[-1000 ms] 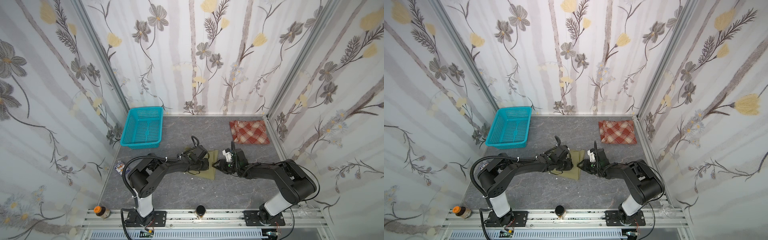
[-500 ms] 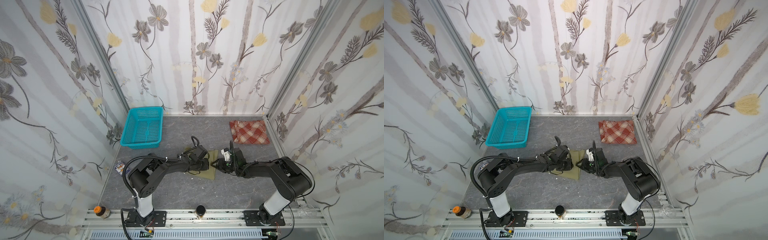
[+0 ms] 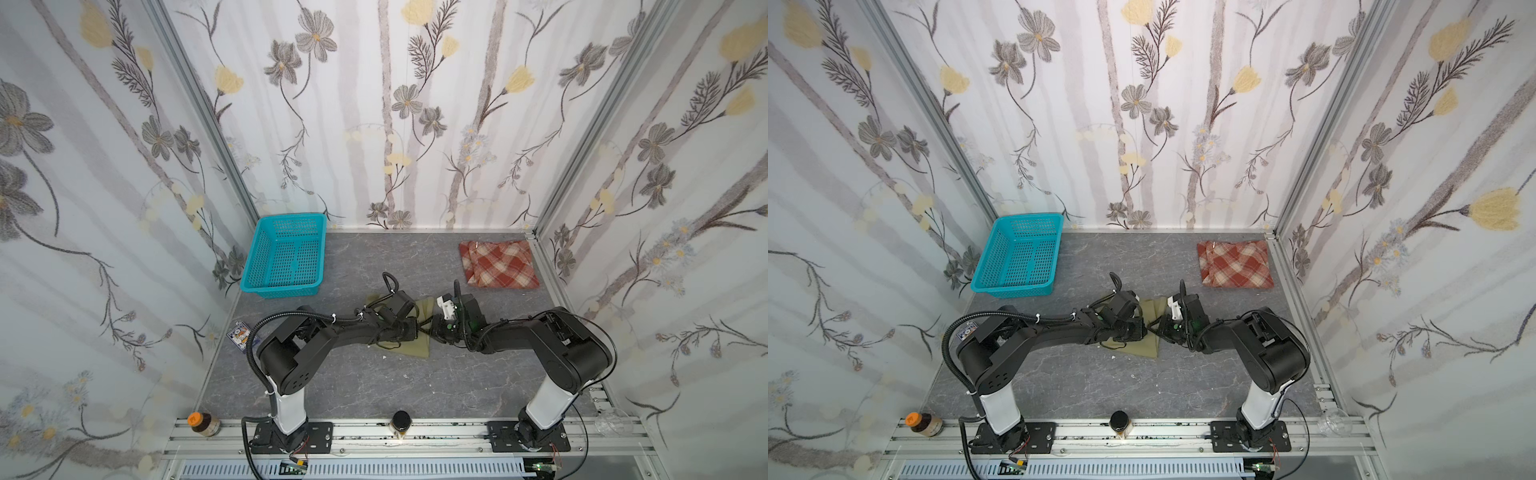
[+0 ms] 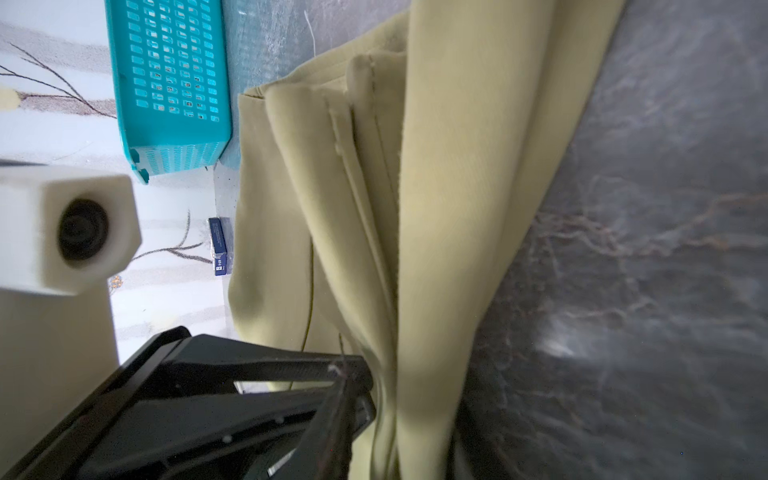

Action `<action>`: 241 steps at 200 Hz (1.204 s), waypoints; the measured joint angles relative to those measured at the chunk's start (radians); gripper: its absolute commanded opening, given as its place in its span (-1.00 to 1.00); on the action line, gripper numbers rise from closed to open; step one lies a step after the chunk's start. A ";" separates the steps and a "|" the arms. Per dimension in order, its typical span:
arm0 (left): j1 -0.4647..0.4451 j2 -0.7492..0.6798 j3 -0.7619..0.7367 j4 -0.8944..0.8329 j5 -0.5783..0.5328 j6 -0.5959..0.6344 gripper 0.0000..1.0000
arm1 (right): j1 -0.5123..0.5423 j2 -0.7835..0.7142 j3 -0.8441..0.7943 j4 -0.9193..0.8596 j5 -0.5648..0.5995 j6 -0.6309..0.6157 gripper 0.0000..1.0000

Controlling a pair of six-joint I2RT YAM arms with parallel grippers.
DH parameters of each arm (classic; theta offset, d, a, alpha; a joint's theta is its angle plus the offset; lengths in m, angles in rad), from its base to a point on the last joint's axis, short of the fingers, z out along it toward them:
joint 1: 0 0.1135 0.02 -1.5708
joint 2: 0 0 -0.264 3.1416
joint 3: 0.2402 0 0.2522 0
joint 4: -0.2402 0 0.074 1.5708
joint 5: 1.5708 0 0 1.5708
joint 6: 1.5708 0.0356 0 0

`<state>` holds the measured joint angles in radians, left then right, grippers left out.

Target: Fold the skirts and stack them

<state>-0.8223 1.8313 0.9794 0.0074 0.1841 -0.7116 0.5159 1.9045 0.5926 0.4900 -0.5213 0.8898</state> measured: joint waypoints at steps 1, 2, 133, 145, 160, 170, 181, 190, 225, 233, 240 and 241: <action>0.000 0.000 0.000 0.000 0.000 0.000 -0.65 | 0.000 0.001 0.000 0.001 0.000 0.001 -0.68; 0.000 0.000 0.000 0.000 0.000 0.000 -0.65 | 0.000 0.001 0.000 0.001 0.001 0.002 -0.71; 0.098 -0.201 -0.039 0.003 -0.027 -0.001 -0.61 | -0.114 -0.055 0.346 -0.481 0.048 -0.266 -1.00; 0.114 -0.227 -0.051 0.003 -0.031 0.001 -0.60 | -0.144 -0.048 0.406 -0.544 0.049 -0.319 -1.00; 0.131 -0.253 -0.068 0.003 -0.036 0.001 -0.60 | -0.181 -0.030 0.482 -0.616 0.053 -0.383 -1.00; 0.141 -0.266 -0.077 0.004 -0.040 0.002 -0.60 | -0.204 -0.013 0.533 -0.663 0.058 -0.420 -1.00; 0.151 -0.279 -0.089 0.003 -0.042 0.002 -0.60 | -0.229 0.009 0.584 -0.708 0.060 -0.459 -1.00; 0.157 -0.288 -0.097 0.003 -0.043 0.002 -0.60 | -0.246 0.027 0.622 -0.742 0.060 -0.485 -1.00; 0.171 -0.308 -0.119 0.003 -0.050 0.003 -0.59 | -0.304 0.122 0.802 -0.885 0.052 -0.587 -1.00; 0.173 -0.309 -0.122 0.003 -0.050 0.005 -0.59 | -0.314 0.145 0.847 -0.920 0.051 -0.610 -1.00; 0.174 -0.309 -0.123 0.003 -0.050 0.005 -0.59 | -0.322 0.165 0.888 -0.948 0.050 -0.629 -1.00; 0.174 -0.309 -0.124 0.003 -0.050 0.005 -0.59 | -0.323 0.169 0.896 -0.954 0.050 -0.633 -1.00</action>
<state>-0.6483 1.5223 0.8558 0.0101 0.1341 -0.7071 0.1928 2.0731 1.4887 -0.4641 -0.4713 0.2565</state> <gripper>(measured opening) 0.203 0.067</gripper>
